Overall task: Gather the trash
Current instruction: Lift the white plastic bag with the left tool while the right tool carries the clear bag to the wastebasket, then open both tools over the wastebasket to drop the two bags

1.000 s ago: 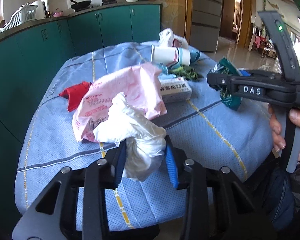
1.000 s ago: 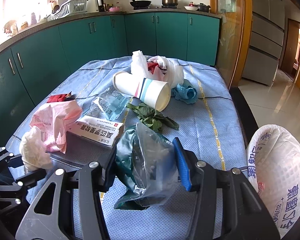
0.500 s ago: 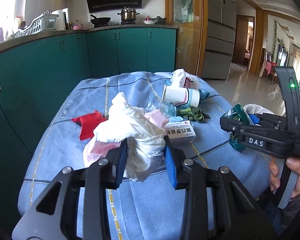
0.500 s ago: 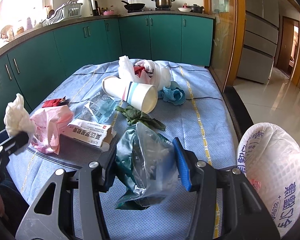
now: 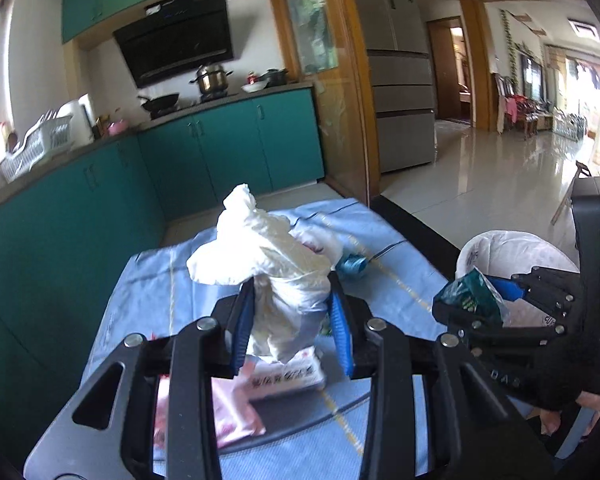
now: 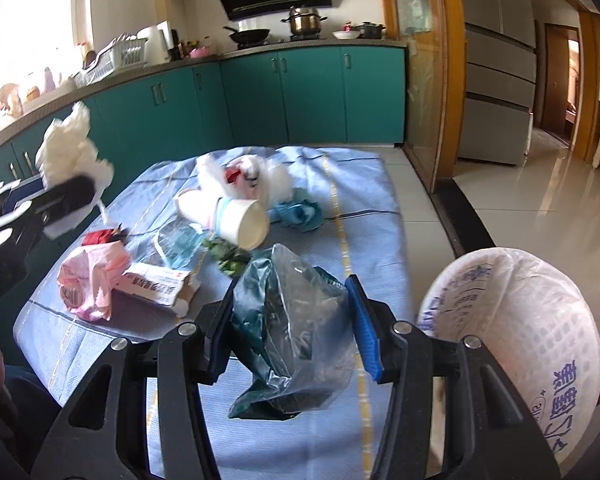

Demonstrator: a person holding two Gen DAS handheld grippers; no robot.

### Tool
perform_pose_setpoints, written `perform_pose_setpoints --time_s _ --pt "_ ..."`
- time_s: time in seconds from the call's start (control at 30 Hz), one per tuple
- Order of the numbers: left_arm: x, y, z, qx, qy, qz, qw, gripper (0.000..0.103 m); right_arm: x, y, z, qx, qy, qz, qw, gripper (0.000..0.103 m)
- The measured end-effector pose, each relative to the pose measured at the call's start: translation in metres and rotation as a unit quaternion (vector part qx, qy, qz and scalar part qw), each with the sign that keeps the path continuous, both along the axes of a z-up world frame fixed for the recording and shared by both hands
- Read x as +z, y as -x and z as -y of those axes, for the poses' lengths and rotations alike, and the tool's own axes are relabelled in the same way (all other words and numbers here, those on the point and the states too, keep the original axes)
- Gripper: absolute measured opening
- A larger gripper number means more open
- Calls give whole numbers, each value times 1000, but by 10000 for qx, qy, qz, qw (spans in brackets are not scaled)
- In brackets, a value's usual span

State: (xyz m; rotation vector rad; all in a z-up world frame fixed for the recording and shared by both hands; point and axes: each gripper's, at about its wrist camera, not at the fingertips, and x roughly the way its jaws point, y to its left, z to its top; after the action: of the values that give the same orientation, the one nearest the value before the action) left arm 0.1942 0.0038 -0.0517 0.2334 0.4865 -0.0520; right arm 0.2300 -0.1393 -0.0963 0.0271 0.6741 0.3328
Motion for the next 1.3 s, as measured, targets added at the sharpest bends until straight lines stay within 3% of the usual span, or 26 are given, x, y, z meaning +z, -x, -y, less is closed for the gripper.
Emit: perform_pose_setpoints --time_s 0.07,0.37,0.7,1.03,1.3 --pt "2 -5 14 -127 -81 40 9999 36 1 0 11 -110 -31 21 9999 51" --pt "-8 -16 61 -434 324 -109 9985 36 2 3 65 -713 -85 63 9974 51" --pt "-25 -25 116 -633 489 -288 9964 36 -3 10 129 -1481 -144 63 9889 51" --pt "-52 -37 167 -852 377 -549 9941 36 -19 13 205 -2490 -411 -187 9674 51" --pt "-85 -45 217 -1132 252 -751 9904 37 -20 21 224 -2661 -618 -211 9617 51"
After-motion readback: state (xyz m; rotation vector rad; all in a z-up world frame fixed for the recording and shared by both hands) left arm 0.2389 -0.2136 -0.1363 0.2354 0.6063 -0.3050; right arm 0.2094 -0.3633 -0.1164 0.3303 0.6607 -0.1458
